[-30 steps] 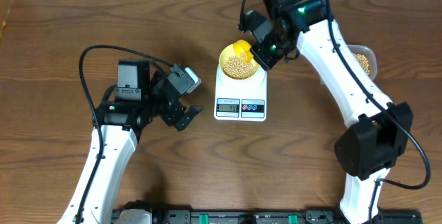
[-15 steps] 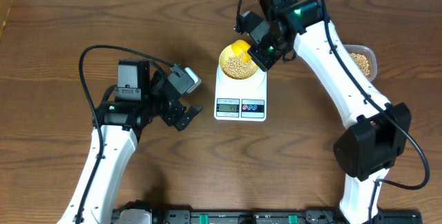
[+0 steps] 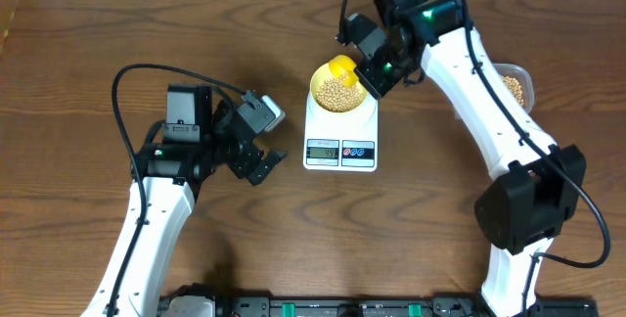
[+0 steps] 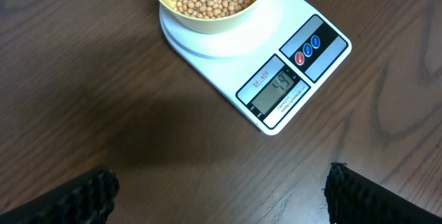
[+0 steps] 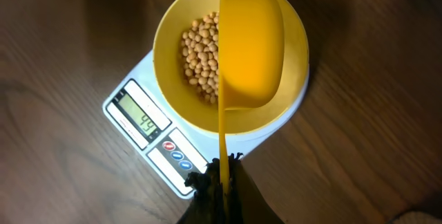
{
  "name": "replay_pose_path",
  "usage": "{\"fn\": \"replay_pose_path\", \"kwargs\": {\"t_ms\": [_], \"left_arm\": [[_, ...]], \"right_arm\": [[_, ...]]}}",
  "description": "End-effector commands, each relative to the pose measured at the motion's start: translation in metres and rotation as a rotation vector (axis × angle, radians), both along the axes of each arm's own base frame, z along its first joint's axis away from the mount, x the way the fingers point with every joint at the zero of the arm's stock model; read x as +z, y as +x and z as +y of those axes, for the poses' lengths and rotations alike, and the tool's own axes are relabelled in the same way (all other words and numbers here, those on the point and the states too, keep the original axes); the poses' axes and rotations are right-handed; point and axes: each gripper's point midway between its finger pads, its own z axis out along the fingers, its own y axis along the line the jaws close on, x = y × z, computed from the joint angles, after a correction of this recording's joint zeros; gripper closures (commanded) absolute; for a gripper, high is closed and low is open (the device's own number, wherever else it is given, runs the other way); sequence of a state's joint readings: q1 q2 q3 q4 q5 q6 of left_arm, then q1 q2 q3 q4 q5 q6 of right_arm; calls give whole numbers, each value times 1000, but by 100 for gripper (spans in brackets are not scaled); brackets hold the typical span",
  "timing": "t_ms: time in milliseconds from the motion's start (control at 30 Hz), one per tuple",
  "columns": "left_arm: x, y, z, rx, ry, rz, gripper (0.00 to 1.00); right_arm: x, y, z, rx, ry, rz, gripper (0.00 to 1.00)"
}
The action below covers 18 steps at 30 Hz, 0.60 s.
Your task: Scoop item into bowl and weigh 50g on scale
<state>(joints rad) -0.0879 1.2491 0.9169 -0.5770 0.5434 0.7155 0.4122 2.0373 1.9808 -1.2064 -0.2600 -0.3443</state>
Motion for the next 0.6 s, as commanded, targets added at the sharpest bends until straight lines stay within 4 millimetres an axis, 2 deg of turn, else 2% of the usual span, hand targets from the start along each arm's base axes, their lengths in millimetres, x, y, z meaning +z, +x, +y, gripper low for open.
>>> {"fn": "replay_pose_path", "kwargs": {"t_ms": [0,300,567], "left_arm": [[-2,1,2,-7,13,-3,3],[-2,1,2,-7,13,-3,3],[-2,1,2,-7,13,-3,3]], "right_arm": [[17,-1,2,-16,108,19,99],[33,4,-11,-49,304,92,99],[40,7,-19,-66,372,116,99]]}}
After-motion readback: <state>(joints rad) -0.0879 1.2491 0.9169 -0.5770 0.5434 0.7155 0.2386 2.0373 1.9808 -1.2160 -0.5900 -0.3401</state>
